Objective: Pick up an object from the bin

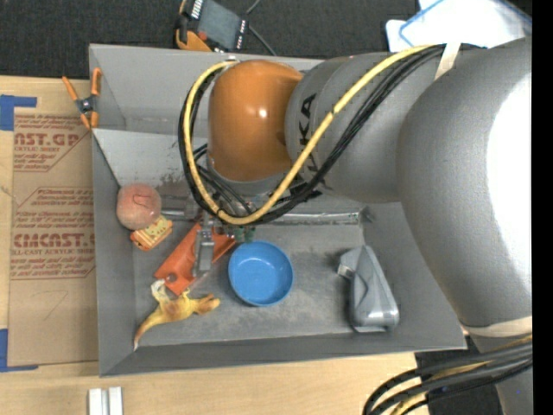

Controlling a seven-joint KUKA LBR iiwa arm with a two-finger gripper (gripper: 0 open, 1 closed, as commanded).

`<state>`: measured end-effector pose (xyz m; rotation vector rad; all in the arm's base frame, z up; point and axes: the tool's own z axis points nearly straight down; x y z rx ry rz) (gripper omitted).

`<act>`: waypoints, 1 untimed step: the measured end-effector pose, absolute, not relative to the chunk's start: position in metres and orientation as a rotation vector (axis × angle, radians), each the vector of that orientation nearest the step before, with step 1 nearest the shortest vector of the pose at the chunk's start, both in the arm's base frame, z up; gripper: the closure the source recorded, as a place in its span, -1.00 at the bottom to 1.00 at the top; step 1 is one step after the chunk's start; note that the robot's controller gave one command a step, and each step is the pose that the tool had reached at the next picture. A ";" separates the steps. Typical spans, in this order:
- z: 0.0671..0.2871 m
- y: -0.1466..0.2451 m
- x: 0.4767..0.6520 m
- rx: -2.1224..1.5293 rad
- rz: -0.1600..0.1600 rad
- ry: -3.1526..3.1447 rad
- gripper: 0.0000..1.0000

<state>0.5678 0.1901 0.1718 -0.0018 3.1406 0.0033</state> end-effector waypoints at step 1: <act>0.172 0.190 0.568 -0.002 0.003 3.141 -1.00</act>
Offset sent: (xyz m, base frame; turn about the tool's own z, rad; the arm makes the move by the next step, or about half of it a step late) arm -0.0051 -0.0080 -0.0049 -0.0011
